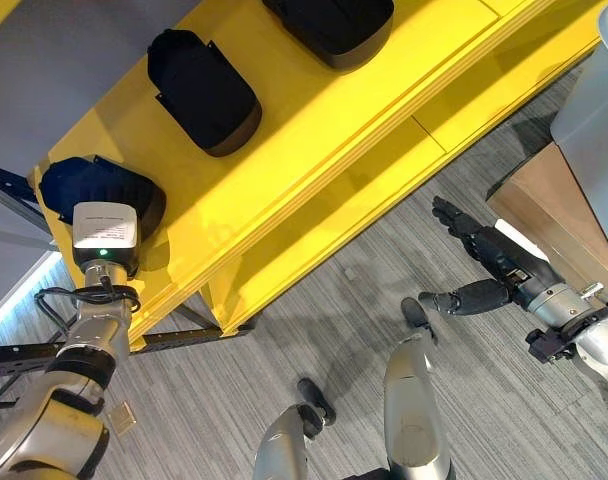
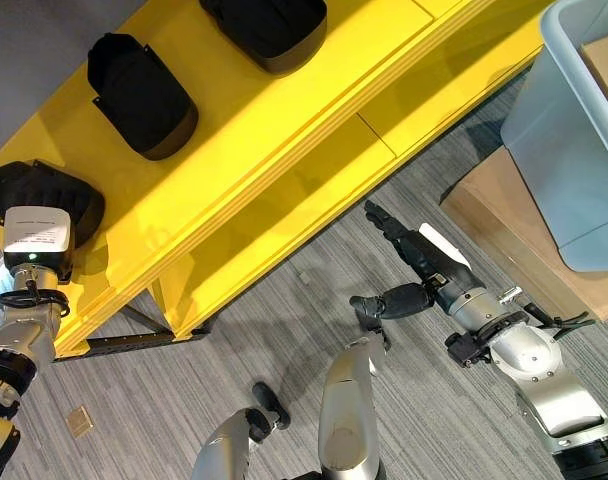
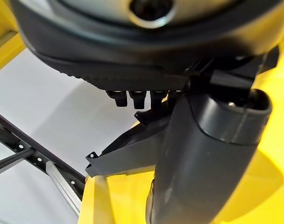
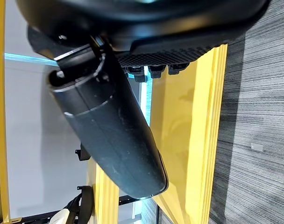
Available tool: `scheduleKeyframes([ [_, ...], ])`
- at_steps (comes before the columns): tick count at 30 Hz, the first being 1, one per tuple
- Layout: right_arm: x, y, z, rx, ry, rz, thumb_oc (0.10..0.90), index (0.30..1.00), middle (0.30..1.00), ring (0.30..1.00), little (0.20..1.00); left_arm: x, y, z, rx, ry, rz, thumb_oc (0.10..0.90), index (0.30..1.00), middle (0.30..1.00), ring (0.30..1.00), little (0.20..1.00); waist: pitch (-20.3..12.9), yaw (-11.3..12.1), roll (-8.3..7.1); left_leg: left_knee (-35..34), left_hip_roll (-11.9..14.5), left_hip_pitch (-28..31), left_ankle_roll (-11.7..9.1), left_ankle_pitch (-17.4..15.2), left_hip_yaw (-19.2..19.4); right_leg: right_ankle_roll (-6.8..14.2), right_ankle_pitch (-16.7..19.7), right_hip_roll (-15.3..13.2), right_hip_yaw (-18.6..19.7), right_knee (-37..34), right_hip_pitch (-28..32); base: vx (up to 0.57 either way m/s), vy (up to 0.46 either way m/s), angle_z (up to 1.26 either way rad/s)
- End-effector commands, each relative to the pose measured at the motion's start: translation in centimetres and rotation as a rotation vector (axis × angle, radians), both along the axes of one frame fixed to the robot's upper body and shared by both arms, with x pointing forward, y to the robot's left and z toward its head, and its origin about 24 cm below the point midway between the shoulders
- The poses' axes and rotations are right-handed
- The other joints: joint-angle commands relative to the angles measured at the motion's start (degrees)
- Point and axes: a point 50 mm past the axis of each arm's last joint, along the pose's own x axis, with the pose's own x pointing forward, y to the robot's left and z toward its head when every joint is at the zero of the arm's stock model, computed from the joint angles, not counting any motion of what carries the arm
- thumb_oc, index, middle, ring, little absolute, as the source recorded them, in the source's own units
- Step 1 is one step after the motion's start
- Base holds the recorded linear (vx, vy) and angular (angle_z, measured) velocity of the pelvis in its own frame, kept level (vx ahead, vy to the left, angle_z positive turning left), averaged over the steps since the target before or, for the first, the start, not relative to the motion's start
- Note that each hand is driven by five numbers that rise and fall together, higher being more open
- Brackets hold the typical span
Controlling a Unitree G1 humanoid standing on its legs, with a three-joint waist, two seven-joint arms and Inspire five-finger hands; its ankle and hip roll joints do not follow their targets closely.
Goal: Move parts from the plastic box to the shelf.
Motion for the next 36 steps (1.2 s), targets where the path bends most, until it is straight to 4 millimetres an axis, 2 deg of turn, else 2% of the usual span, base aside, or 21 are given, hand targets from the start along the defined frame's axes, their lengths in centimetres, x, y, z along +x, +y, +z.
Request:
scheduleKeyframes([
  [1,-0.4,1.7,5.8,0.077,-0.277,0.108,0.9,1.0,1.0,1.0,1.0,-2.0,4.7,5.8,0.173,-0.127,0.124,0.9,1.0,1.0,1.0,1.0,-3.31,0.2,-2.13,-2.46,-6.11,-1.73,6.94,-1.1,1.61,-7.84,-12.81,4.04,-6.97,6.85,1.97,-0.01,-0.042,0.01],
  [10,-0.4,2.0,5.0,0.103,-0.272,0.105,0.9,1.0,1.0,1.0,1.0,-1.6,4.1,6.7,0.086,-0.253,0.144,0.9,1.0,1.0,1.0,1.0,-3.52,0.74,-3.03,-1.94,-5.97,-2.04,7.21,-1.43,1.37,-7.92,-12.92,4.36,-7.15,6.99,2.08,-0.01,-0.031,0.0],
  [18,-0.5,2.1,4.7,0.116,-0.275,0.096,0.9,1.0,1.0,1.0,1.0,-1.9,4.0,5.3,-0.001,-0.283,0.148,0.9,1.0,1.0,1.0,1.0,-3.41,0.99,-3.58,-1.74,-5.92,-1.98,7.43,-1.73,1.31,-7.88,-12.91,4.68,-7.11,7.18,2.09,0.0,0.0,0.0],
  [23,-0.5,2.3,4.3,0.134,-0.272,0.09,0.9,1.0,1.0,1.0,1.0,-1.8,3.5,5.8,-0.084,-0.393,0.134,0.9,1.0,1.0,1.0,1.0,-3.43,1.48,-4.05,-1.4,-5.91,-2.31,7.68,-1.94,1.1,-7.92,-13.01,4.93,-7.11,7.38,1.96,-0.02,-0.049,0.01],
  [24,-0.5,2.4,4.2,0.141,-0.275,0.087,0.9,1.0,1.0,1.0,1.0,-1.7,3.1,6.0,-0.115,-0.418,0.13,0.9,1.0,1.0,1.0,1.0,-3.34,1.76,-4.16,-1.62,-5.7,-2.94,8.13,-0.66,1.56,-8.25,-11.63,5.1,-7.29,7.05,1.36,-0.09,-0.06,0.04],
  [28,-0.6,2.6,3.8,0.161,-0.28,0.077,0.9,1.0,1.0,1.0,1.0,-1.2,1.7,6.0,-0.171,-0.481,0.06,0.9,1.0,1.0,1.0,1.0,-3.29,2.35,-4.66,-1.48,-5.82,-3.32,8.33,-0.78,1.19,-8.35,-11.68,5.34,-7.42,7.17,1.16,-0.04,-0.051,0.07],
  [36,-0.8,2.4,3.9,0.178,-0.294,0.065,0.9,1.0,1.0,1.0,1.0,-0.9,-0.5,6.0,-0.102,-0.42,-0.062,0.9,1.0,1.0,1.0,1.0,-2.8,2.7,-5.13,-0.97,-5.8,-3.93,8.48,-1.08,1.02,-8.44,-11.61,5.64,-7.65,7.4,0.72,-0.01,-0.015,0.02],
])
